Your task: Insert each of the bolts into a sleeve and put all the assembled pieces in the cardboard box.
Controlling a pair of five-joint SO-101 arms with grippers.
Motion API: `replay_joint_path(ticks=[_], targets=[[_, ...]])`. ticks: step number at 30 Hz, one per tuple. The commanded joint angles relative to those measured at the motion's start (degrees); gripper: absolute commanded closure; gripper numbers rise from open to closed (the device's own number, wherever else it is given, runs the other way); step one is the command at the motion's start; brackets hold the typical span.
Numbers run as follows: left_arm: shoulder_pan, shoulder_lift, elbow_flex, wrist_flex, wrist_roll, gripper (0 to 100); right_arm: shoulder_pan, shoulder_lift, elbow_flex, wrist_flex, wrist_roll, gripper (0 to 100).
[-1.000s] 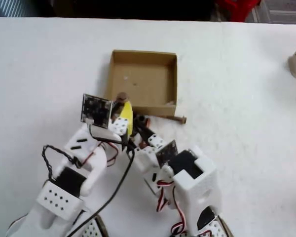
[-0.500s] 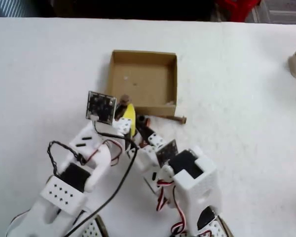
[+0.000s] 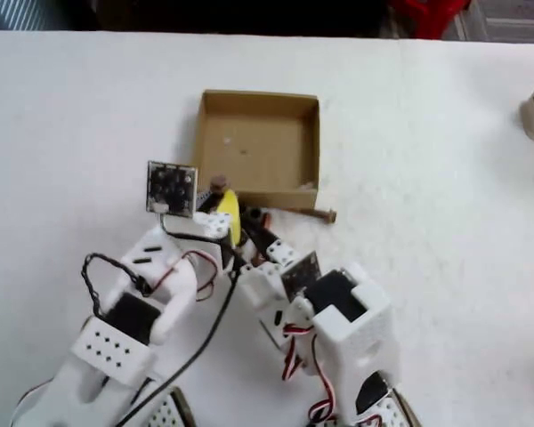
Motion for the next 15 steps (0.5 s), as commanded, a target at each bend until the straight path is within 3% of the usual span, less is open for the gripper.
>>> replay_joint_path(ticks=[1, 8, 12, 15], targets=[[1.01, 0.04, -2.29, 1.93, -5.1, 98, 1.98, -2.42, -0.97, -1.54, 0.79, 98.2], [1.63, 0.31, -1.93, 5.01, -6.07, 98, 2.33, -2.59, -0.97, -1.63, 0.79, 98.2], [1.8, 0.31, -1.93, 8.97, -14.51, 98, 2.33, -2.59, -0.97, -1.63, 0.88, 98.2], [1.45, 0.31, -1.93, 10.29, -16.97, 98, 2.33, -2.59, -0.97, -1.63, 0.88, 98.2]])
